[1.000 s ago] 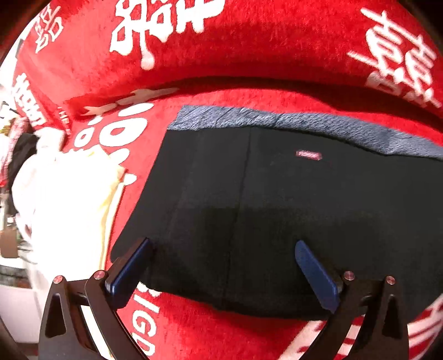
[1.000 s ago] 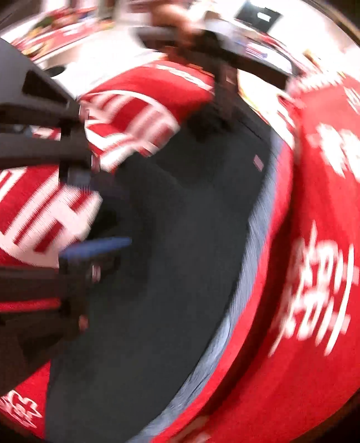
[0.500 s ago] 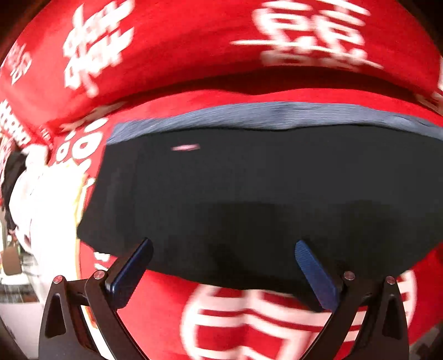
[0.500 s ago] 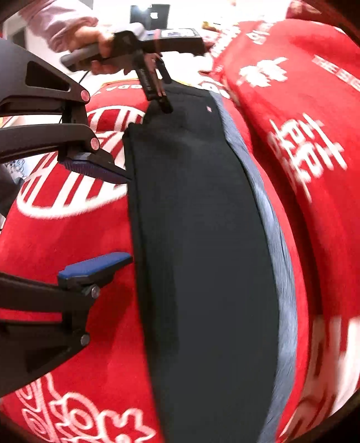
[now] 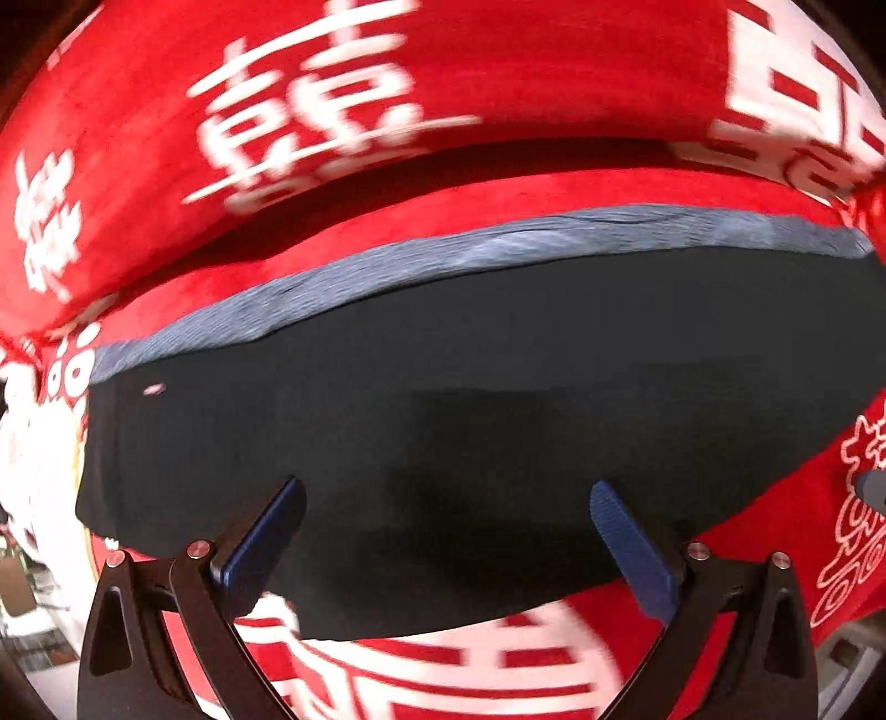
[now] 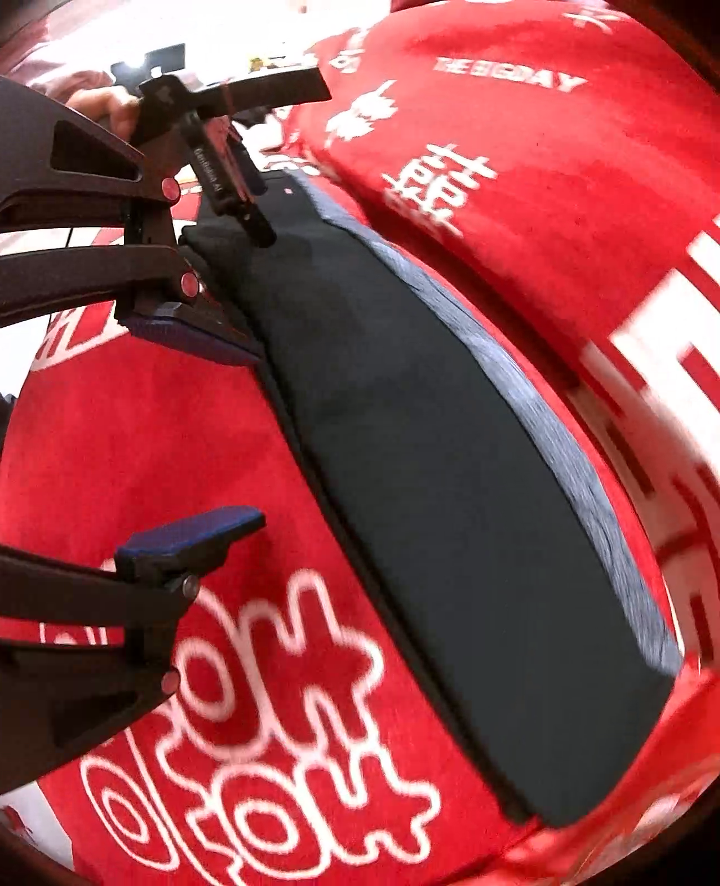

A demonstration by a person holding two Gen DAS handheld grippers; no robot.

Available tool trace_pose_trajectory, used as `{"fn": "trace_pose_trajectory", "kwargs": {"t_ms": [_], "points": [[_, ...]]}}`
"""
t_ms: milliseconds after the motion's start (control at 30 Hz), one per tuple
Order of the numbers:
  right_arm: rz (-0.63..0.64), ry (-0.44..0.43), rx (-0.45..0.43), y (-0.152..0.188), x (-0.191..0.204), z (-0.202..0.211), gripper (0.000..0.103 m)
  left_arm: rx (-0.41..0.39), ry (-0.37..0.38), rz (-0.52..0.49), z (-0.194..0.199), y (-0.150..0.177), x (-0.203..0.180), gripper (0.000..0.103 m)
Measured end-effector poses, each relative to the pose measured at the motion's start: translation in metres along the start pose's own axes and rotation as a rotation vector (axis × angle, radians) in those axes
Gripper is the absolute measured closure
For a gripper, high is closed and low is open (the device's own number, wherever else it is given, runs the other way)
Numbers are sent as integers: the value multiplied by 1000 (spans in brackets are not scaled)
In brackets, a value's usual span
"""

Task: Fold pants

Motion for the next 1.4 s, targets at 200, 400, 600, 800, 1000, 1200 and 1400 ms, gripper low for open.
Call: {"fn": "trace_pose_trajectory", "kwargs": {"t_ms": [200, 400, 600, 800, 1000, 1200, 1400], "points": [[-70, -38, -69, -16, -38, 23, 46, -10, 35, -20, 3, -20, -52, 0], [-152, -62, -132, -32, -70, 35, 46, -47, 55, -38, 4, -37, -97, 0], [-222, -72, -180, -45, -96, 42, 46, -47, 39, 9, -25, -40, -116, 0], [-254, -88, -200, -51, -110, 36, 46, -10, 109, 60, -32, -42, -108, 0], [-279, -115, -236, -58, -115, 35, 46, -12, 103, 68, -34, -43, -116, 0], [-264, -122, -257, -63, -116, 36, 46, -11, 106, 63, -34, -42, -111, 0], [-287, -144, -293, -66, -120, 37, 46, -18, 106, 62, -29, -35, -110, 0]]}}
Point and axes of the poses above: each gripper's, at about its wrist camera, not at the fingertips, and z roughly against the way its jaws point, x to its left, y to its underside, the point moved 6 cm from there along -z, roughly the way its jaws point, and after that the axes turned 2 degrees about x, right-handed, at the moved point
